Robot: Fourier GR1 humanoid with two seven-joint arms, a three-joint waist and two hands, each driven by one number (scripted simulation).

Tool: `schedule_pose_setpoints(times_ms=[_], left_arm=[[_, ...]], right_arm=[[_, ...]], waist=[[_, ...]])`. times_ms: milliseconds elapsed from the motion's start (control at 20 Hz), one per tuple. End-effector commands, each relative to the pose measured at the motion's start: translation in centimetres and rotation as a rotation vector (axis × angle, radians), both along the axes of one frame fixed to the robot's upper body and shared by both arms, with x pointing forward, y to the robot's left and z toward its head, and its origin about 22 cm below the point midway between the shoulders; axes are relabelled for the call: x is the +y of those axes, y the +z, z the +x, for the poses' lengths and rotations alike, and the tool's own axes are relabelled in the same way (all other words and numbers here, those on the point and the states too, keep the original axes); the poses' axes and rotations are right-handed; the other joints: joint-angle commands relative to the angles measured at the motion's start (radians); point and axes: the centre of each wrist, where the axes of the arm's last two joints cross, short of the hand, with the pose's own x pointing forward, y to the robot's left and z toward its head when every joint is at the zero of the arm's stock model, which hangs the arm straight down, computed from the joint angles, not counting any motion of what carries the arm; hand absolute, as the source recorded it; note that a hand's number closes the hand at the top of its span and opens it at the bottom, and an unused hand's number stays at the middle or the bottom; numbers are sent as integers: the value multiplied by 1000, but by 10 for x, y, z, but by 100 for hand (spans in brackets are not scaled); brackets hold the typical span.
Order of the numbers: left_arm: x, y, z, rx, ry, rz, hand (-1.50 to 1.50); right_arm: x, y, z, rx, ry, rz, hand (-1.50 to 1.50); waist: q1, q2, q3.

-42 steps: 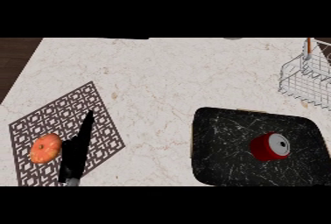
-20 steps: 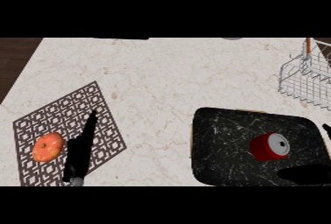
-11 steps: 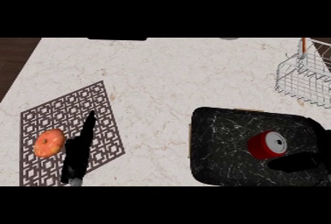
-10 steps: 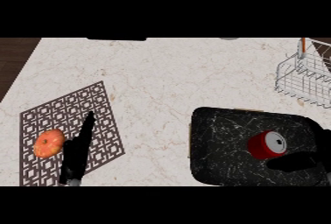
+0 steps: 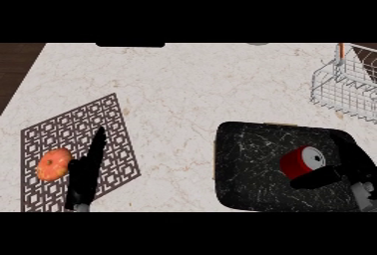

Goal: Pick the can from the tray and place it in the tiered basket

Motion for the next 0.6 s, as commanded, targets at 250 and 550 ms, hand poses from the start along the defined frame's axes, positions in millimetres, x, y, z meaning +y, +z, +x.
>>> schedule_pose_setpoints(times_ms=[250,550], left_arm=[[8,-10,-2,16,-3,10,0],[5,-5,-10,14,12,1,0]], right_arm=[[12,-12,14,153,-170,12,-150],[17,-8,18,133,-128,-8,150]], waist=[[-10,2,-1],[-6,0,0]])
